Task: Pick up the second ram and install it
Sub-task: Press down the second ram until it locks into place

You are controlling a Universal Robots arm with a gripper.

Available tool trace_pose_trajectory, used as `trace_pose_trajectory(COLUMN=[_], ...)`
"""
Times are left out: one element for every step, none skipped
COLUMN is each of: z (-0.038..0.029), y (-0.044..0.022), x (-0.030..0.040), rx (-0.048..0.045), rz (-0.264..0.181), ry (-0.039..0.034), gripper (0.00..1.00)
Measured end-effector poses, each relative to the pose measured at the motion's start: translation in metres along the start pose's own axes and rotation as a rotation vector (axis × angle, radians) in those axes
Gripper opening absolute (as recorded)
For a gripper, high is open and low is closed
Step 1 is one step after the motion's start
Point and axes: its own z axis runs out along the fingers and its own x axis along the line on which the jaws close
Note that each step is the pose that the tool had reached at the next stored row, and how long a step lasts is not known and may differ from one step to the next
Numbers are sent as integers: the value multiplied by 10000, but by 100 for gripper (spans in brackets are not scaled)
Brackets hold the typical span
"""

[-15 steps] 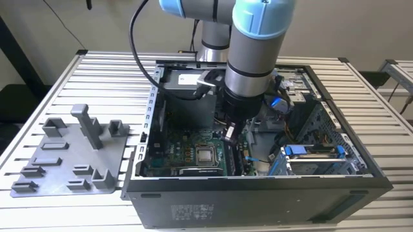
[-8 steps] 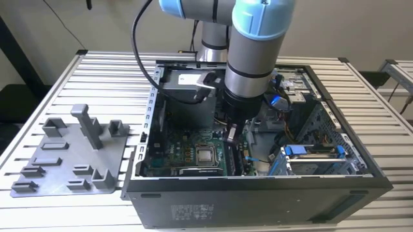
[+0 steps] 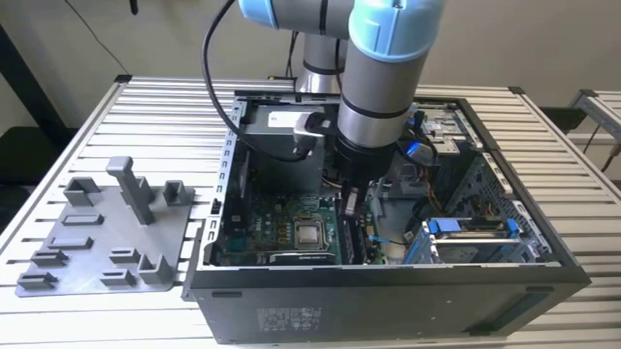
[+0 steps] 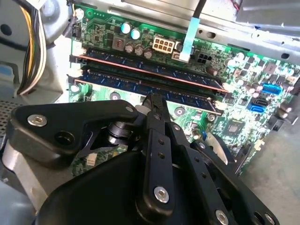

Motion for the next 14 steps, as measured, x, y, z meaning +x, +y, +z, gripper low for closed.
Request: trace_pose_trajectory(z=[1, 2, 3, 4, 5, 6, 6, 7, 8, 9, 10, 11, 11, 11], y=[0, 0, 0, 0, 0, 0, 0, 0, 0, 0, 0, 0, -1, -1], x=[0, 0, 0, 0, 0, 0, 0, 0, 0, 1, 1, 1, 2, 5], rx=[-2, -3, -4, -6, -7, -8, -9, -11, -13, -15, -17, -18, -20, -21], rz=[-82, -171, -256, -329, -407, -498, -588, -683, -793, -899, -996, -1083, -1156, -1222], ry=[-1, -1, -3, -4, -5, -7, -8, -10, -12, -14, -15, -16, -18, -19], gripper=[11, 11, 11, 11, 11, 11, 11, 11, 11, 11, 11, 11, 11, 11])
